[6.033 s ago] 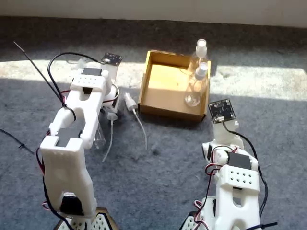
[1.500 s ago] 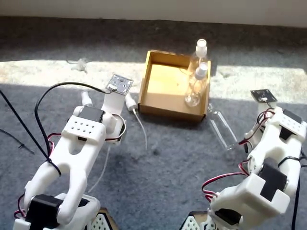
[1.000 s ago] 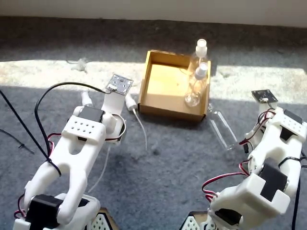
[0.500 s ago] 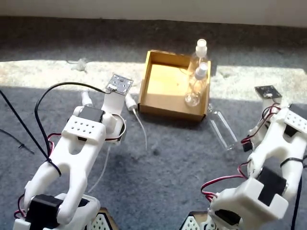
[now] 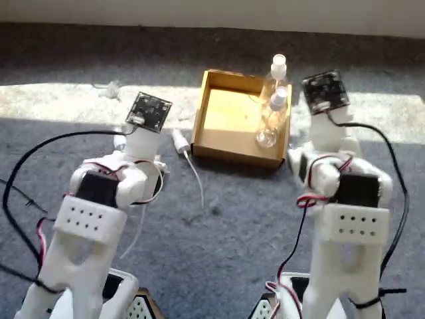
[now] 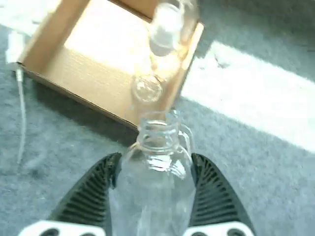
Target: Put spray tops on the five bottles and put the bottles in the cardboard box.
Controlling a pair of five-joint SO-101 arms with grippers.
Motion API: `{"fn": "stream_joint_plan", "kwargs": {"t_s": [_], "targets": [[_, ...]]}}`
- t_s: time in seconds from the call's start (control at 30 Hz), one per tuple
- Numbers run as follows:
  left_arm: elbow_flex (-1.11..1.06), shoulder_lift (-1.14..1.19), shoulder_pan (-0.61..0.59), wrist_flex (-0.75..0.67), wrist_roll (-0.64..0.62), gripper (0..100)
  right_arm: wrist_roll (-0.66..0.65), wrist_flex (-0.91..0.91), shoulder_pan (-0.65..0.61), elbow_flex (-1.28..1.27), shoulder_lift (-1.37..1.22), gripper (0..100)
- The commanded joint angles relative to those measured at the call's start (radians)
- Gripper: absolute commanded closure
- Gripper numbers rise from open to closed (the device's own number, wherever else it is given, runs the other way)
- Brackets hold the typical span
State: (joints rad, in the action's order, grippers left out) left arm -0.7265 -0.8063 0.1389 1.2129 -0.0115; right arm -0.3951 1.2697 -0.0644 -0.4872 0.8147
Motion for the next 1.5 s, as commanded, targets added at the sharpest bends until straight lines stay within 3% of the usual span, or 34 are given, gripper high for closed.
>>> {"fn": "stream_joint_plan", "kwargs": {"t_s": [0.0,0.17,0.33,0.43,0.73,1.07,1.47], "targets": [[0.127,-0.302,-0.033,0.063,0.006,92,0.068,-0.133,-0.196,-0.128,0.154,99.5],[0.254,-0.39,-0.147,0.057,-0.017,92,0.127,-0.367,-0.386,-0.4,0.326,99.5],[0.363,-0.394,-0.15,0.003,-0.164,92,0.127,-0.641,-0.541,-0.7,0.513,99.5],[0.361,-0.398,-0.15,-0.087,-0.281,92,0.13,-0.711,-0.582,-0.828,0.608,99.5],[0.305,-0.398,-0.148,-0.338,-0.508,99,0.133,-0.722,-0.711,-1.023,0.814,99.5],[0.125,-0.398,0.07,-0.388,-0.506,99,0.152,-0.722,-0.674,-1.104,1.02,99.5],[0.105,-0.39,0.081,-0.471,-0.506,99,0.199,-0.722,-0.674,-1.158,1.02,99.5]]}}
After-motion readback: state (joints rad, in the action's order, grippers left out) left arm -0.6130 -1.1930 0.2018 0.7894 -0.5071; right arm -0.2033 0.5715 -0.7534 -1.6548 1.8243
